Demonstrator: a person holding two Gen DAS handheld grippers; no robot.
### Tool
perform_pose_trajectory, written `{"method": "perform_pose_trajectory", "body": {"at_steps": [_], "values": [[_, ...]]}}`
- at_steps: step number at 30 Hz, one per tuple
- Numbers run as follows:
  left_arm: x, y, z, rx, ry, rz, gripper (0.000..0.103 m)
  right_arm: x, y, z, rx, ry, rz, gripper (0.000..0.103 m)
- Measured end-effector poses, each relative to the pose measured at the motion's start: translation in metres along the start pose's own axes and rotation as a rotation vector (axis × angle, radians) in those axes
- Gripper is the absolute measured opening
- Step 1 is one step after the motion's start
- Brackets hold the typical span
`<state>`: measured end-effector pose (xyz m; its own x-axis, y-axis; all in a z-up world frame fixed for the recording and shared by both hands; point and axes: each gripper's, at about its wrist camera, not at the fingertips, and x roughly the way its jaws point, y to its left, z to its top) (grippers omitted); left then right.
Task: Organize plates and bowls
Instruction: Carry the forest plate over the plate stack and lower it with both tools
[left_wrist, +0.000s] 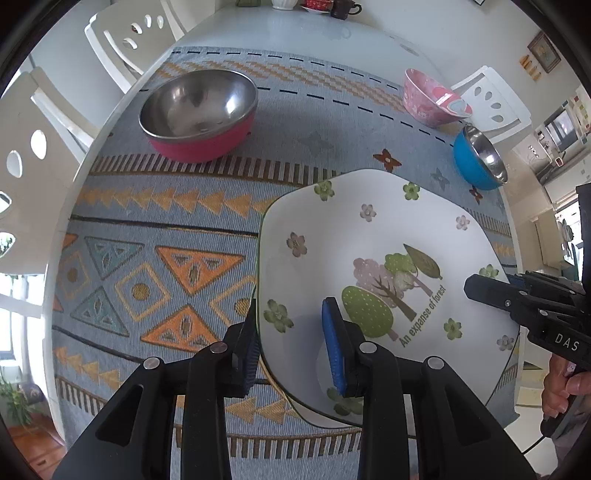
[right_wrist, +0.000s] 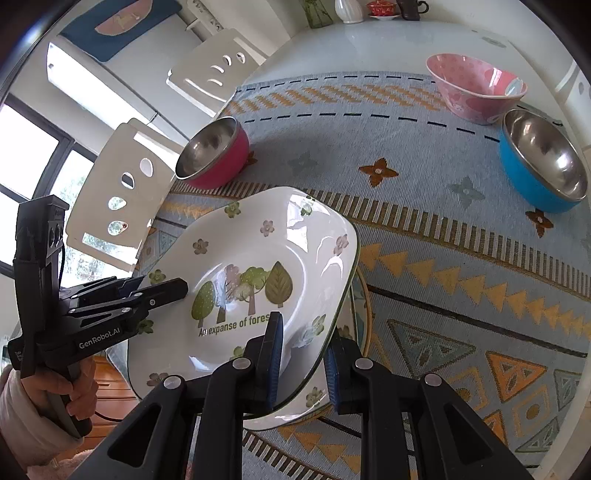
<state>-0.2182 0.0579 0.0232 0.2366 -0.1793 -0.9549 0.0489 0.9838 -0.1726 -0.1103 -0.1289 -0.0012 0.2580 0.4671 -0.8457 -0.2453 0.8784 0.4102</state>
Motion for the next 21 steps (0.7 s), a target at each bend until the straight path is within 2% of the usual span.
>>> {"method": "perform_pose_trajectory", "body": {"at_steps": [11, 21], "values": [[0.005, 0.006, -0.019, -0.05, 0.02, -0.008, 0.029, 0.007, 0.001, -0.008, -0.003, 0.024, 0.016, 0.02], [0.01, 0.006, -0.022, -0.035, 0.038, 0.007, 0.03, 0.014, 0.0, -0.011, 0.015, 0.045, 0.013, 0.02]]}}
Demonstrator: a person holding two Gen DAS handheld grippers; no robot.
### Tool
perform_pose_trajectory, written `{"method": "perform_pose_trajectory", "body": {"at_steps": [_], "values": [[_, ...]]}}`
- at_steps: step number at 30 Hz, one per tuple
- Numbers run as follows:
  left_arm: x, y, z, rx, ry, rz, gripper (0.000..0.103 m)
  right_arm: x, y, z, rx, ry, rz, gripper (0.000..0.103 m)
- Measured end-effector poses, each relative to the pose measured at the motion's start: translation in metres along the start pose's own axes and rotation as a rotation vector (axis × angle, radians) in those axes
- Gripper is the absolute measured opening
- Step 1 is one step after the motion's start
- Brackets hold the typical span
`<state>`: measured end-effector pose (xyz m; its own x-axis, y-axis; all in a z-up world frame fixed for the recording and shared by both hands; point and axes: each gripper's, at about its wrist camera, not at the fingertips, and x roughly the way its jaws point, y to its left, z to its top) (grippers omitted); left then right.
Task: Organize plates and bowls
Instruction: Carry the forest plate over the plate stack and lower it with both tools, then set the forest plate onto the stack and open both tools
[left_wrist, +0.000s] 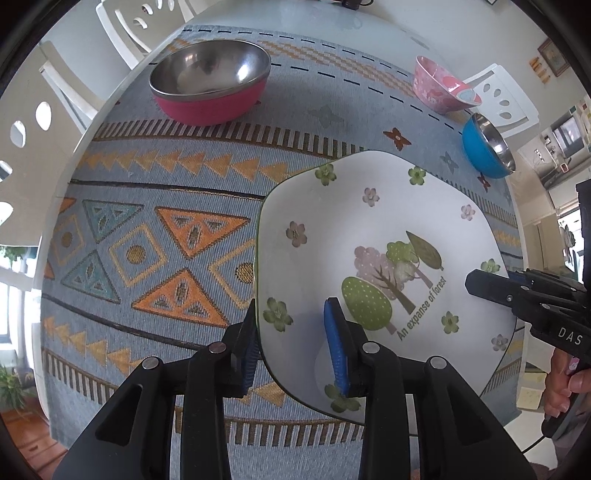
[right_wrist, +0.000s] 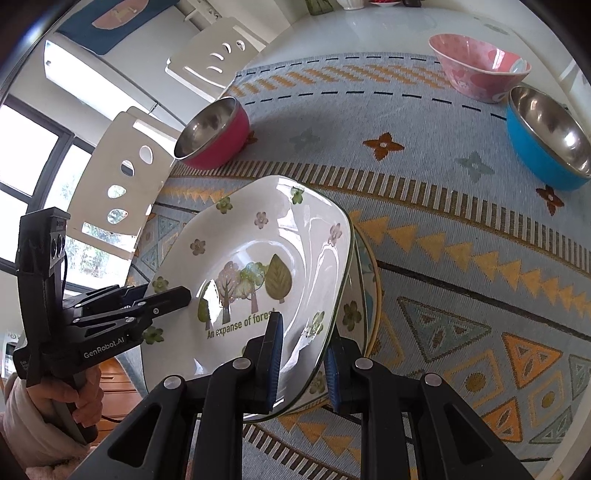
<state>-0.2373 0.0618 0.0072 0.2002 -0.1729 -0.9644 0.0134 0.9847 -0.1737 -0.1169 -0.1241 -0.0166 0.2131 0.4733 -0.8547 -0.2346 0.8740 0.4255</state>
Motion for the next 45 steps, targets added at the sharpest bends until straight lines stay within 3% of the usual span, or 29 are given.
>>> {"method": "perform_pose_trajectory", "body": {"at_steps": [11, 45], "values": [[0.007, -0.011, -0.003, 0.086, 0.026, 0.075, 0.029, 0.007, -0.005, -0.001, 0.028, 0.021, -0.019, 0.02], [0.007, -0.009, 0.005, 0.154, 0.076, 0.044, 0.031, 0.019, -0.016, -0.007, 0.173, 0.055, -0.012, 0.02]]}}
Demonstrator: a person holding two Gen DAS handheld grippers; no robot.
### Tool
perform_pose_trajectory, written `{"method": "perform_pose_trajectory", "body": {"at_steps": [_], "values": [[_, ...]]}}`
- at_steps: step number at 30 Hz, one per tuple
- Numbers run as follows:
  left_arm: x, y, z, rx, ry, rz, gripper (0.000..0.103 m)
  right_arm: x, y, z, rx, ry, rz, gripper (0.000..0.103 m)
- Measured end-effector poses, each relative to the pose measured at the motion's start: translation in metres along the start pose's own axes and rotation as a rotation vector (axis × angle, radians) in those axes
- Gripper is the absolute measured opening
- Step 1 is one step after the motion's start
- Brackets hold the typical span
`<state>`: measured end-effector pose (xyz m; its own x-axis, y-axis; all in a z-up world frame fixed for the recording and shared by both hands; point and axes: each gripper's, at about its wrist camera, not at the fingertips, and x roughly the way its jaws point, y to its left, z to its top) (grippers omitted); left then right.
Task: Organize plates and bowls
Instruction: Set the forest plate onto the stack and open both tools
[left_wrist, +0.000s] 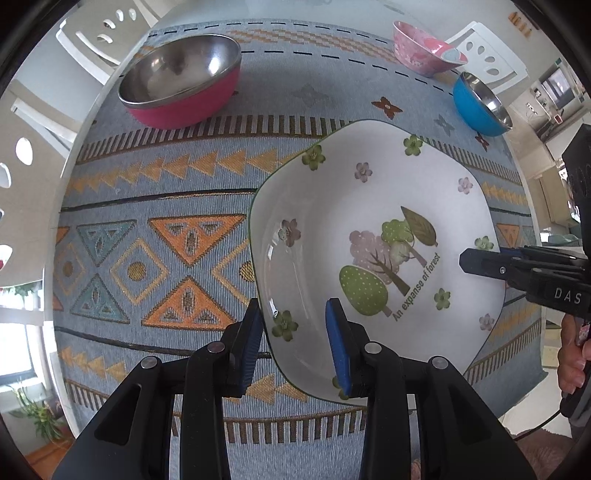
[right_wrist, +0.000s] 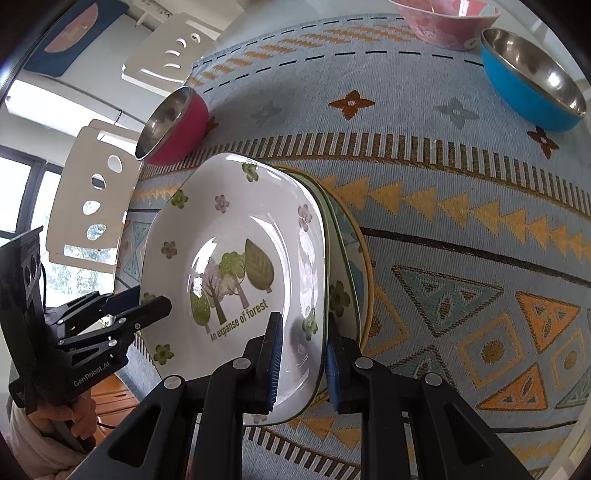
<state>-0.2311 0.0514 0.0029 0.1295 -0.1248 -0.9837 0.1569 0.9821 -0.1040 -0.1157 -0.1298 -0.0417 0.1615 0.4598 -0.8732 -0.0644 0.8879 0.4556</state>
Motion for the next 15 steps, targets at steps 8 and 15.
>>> {"method": "perform_pose_trajectory", "body": {"at_steps": [8, 15], "values": [[0.007, 0.007, 0.0, -0.014, 0.035, -0.038, 0.034, 0.0, -0.006, -0.003, 0.071, -0.009, 0.029, 0.02], [0.009, 0.013, 0.0, -0.026, 0.04, -0.076, 0.038, 0.001, -0.007, -0.004, 0.094, -0.013, 0.029, 0.02]]}}
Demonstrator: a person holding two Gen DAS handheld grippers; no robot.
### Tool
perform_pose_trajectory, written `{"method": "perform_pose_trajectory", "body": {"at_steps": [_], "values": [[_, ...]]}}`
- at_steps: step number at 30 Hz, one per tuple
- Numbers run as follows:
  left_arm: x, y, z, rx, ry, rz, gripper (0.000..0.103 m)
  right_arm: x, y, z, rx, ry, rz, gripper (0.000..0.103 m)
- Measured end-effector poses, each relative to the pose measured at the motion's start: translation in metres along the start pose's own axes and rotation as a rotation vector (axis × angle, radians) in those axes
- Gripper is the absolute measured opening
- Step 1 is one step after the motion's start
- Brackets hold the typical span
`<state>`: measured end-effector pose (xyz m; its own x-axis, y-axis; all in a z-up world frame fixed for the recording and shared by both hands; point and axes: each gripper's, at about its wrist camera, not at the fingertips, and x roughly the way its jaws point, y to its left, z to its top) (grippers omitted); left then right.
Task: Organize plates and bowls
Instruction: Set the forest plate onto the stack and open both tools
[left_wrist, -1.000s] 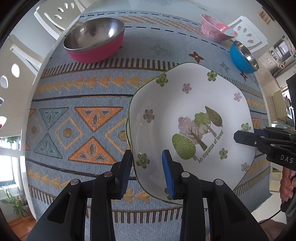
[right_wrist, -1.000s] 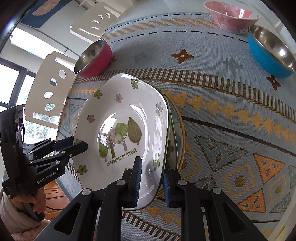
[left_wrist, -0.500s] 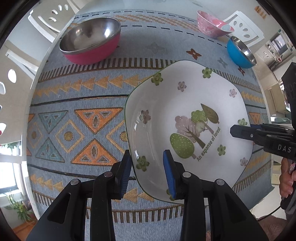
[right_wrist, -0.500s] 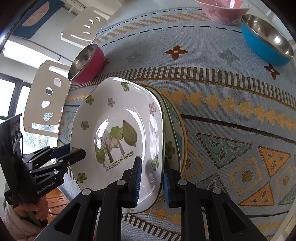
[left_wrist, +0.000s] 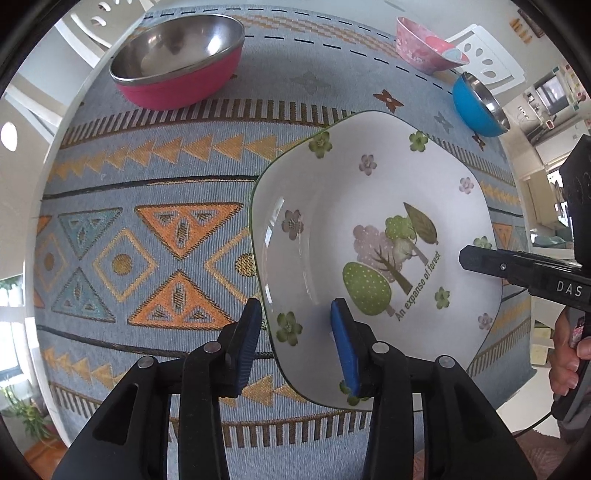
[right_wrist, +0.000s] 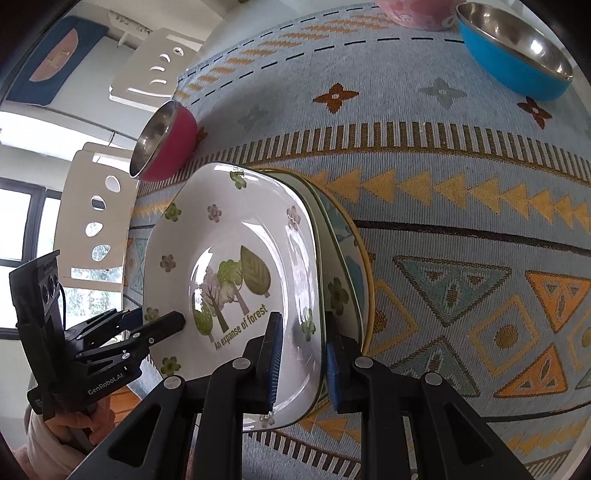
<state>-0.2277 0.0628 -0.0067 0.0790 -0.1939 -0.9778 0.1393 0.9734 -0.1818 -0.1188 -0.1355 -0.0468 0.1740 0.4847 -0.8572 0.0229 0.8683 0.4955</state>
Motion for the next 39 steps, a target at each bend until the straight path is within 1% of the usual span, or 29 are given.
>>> {"method": "perform_pose_trajectory", "body": {"at_steps": [4, 7, 10, 14, 16, 17, 20, 21, 23, 24, 26, 31, 34, 39], "values": [[0.002, 0.002, 0.002, -0.012, 0.016, -0.019, 0.039, -0.002, 0.002, -0.001, 0.006, 0.001, -0.018, 0.02], [-0.004, 0.002, 0.003, 0.001, 0.01, 0.015, 0.037, -0.007, 0.009, -0.002, -0.024, 0.0, -0.064, 0.02], [-0.01, 0.011, 0.006, -0.029, -0.007, 0.006, 0.037, -0.012, 0.014, -0.005, -0.054, -0.004, -0.105, 0.02], [-0.012, 0.021, 0.007, -0.066, -0.008, -0.011, 0.037, -0.011, 0.01, -0.005, -0.036, -0.003, -0.083, 0.022], [-0.011, 0.021, 0.006, -0.067, -0.008, -0.014, 0.037, -0.01, 0.012, -0.004, -0.036, 0.006, -0.094, 0.022], [-0.011, 0.021, 0.006, -0.063, -0.008, -0.011, 0.037, -0.011, 0.014, -0.004, -0.041, 0.008, -0.11, 0.022], [-0.012, 0.019, 0.006, -0.05, -0.01, 0.001, 0.037, -0.018, 0.021, -0.001, -0.066, -0.003, -0.203, 0.022], [-0.013, 0.018, 0.007, -0.048, -0.013, -0.003, 0.037, -0.019, 0.021, 0.0, -0.071, -0.004, -0.207, 0.022], [-0.013, 0.018, 0.009, -0.045, -0.014, -0.001, 0.037, -0.024, 0.021, 0.002, -0.066, -0.012, -0.152, 0.022], [-0.013, 0.018, 0.009, -0.043, -0.012, 0.0, 0.037, -0.023, 0.021, 0.003, -0.067, -0.009, -0.155, 0.022], [-0.012, 0.018, 0.01, -0.043, -0.011, 0.0, 0.037, -0.018, 0.021, 0.004, -0.075, 0.013, -0.191, 0.022], [-0.011, 0.018, 0.01, -0.042, -0.006, -0.003, 0.038, -0.018, 0.02, 0.005, -0.061, 0.011, -0.156, 0.022], [-0.009, 0.018, 0.01, -0.034, 0.002, 0.005, 0.039, -0.014, 0.017, 0.004, -0.037, 0.029, -0.121, 0.022], [-0.008, 0.017, 0.01, -0.026, 0.003, 0.007, 0.04, -0.01, 0.018, 0.003, -0.037, 0.036, -0.119, 0.022]]}}
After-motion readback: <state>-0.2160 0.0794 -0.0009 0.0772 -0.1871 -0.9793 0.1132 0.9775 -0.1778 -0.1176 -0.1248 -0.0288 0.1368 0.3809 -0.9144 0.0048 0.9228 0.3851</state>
